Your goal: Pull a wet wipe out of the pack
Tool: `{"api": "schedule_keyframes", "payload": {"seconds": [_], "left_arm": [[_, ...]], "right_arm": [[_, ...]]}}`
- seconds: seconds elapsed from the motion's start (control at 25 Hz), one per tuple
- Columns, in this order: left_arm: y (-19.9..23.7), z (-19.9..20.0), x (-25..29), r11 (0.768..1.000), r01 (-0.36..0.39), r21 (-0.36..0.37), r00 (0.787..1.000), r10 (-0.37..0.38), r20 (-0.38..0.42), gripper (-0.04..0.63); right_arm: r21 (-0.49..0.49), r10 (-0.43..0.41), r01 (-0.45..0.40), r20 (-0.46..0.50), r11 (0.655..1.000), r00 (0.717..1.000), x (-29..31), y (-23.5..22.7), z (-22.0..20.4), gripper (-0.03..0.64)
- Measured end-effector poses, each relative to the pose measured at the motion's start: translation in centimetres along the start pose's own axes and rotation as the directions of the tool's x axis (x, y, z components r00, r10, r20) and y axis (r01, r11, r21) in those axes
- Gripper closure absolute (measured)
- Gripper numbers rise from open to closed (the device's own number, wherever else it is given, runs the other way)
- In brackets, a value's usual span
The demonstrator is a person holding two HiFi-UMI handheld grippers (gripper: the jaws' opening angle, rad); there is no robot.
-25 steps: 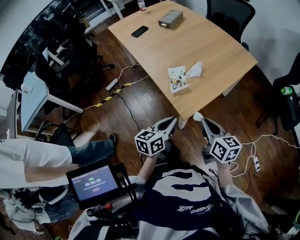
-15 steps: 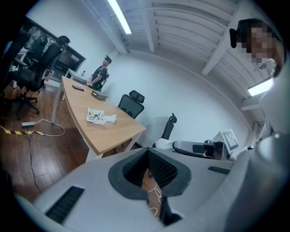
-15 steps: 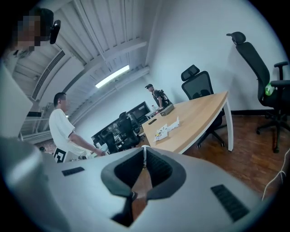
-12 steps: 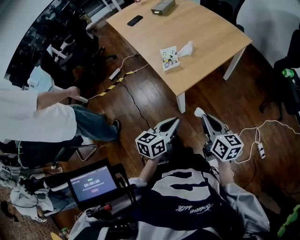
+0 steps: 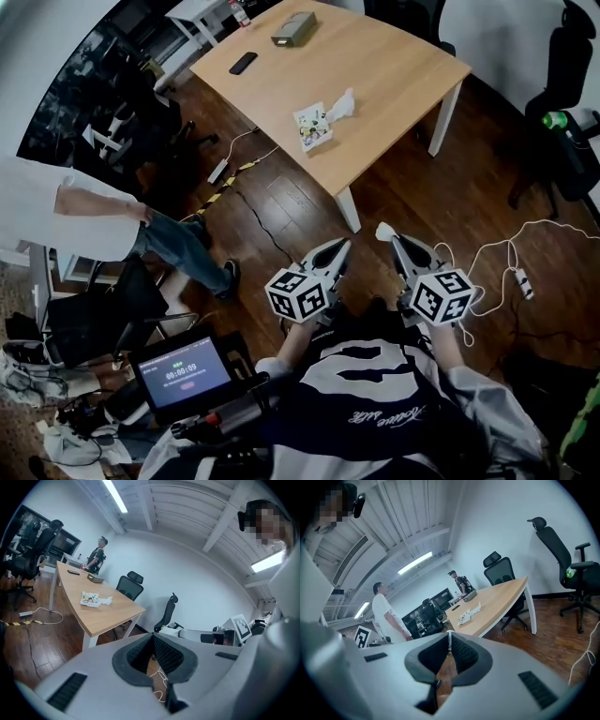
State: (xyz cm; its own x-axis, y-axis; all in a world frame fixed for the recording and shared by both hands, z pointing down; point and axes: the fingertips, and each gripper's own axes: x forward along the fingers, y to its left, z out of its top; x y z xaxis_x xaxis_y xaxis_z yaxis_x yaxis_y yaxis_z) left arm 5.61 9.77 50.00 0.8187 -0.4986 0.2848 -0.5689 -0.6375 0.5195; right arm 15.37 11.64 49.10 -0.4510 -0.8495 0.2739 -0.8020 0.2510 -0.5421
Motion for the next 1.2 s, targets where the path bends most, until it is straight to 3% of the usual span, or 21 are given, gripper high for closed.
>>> {"api": "schedule_keyframes", "payload": {"seconds": [0.48,0.76,1.2], "left_arm": [[3.1,-1.1,-2.8,1.0,-0.014,0.026,1.0,0.014,0.005,0.592],[4.3,1.2,-7.0,1.0,0.02,0.024,1.0,-0.02,0.003,0.592],[5.7,1.4,-8.6,0.997,0.076,0.025,0.997,-0.076,-0.002,0.592]], "right_arm": [[-0.018,-0.034,0.034,0.004,0.999,0.999,1.9,1.3,-2.8,0.604],[-0.037,-0.057,0.057,0.005,0.998,0.998,3.2,6.8,-2.6,0.604],[-0.042,-0.127,0.128,0.026,0.991,0.992,3.3,8.7,-3.5,0.604]]}}
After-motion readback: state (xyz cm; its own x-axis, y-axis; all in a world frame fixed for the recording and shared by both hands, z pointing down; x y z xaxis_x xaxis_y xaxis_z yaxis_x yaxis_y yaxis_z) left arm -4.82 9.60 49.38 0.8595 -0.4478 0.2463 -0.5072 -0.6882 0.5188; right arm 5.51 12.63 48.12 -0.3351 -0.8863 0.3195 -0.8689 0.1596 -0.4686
